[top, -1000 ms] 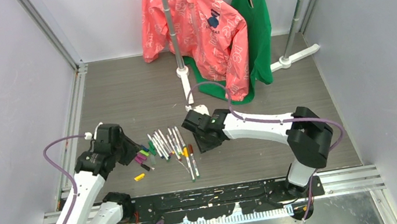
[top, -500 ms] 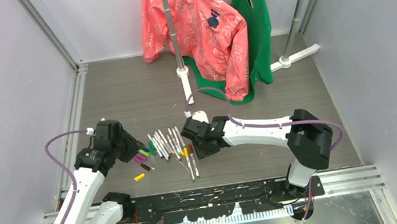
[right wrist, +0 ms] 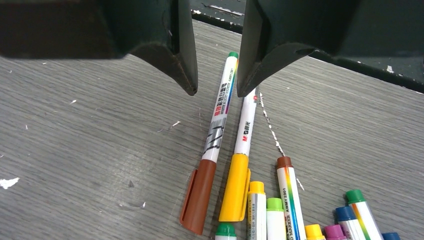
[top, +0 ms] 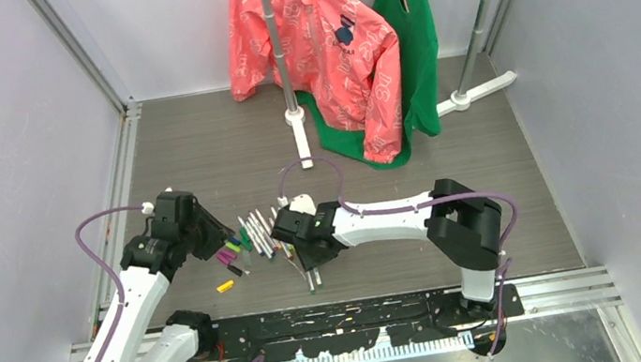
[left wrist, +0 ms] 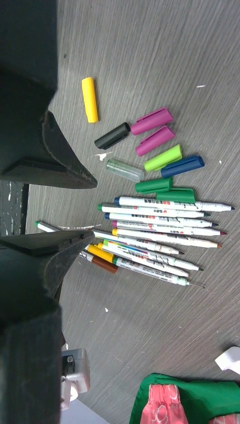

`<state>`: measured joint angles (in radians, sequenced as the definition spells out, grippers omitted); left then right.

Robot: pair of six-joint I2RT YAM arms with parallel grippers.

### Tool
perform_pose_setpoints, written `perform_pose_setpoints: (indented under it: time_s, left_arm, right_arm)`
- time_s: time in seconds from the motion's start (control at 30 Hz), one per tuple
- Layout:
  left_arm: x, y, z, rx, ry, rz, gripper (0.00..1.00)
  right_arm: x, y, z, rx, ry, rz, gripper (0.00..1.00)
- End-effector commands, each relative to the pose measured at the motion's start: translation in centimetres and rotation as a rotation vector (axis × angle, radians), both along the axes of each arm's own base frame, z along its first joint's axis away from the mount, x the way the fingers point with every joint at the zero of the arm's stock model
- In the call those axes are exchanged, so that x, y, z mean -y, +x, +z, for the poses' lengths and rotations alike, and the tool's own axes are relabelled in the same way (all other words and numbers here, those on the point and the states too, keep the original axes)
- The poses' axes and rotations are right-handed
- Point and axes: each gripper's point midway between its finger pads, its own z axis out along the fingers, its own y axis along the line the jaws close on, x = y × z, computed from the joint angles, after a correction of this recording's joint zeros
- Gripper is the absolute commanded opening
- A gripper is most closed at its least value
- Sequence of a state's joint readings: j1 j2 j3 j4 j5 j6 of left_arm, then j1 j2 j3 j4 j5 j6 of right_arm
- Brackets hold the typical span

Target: Open the pen caps

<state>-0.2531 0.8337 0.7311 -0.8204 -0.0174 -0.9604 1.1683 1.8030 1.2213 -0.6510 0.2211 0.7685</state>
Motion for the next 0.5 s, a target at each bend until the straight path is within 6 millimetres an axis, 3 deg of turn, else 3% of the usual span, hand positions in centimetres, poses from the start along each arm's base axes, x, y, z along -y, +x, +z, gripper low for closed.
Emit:
perform_pose_setpoints:
  time_s: [0.0,0.47]
  left_arm:
    - [0.5,1.1,2.1,0.074,-0.017,-0.025,0.37]
    - [1.0,0.8,1.6,0.066,-0.038,-0.043,0.37]
  right_arm:
    - [-1.7,0.9,1.1,0.039,0.056,-0.037,0.4]
    - [-2.0,-0.3,-2.0,0.009,0.031,-0.053,0.4]
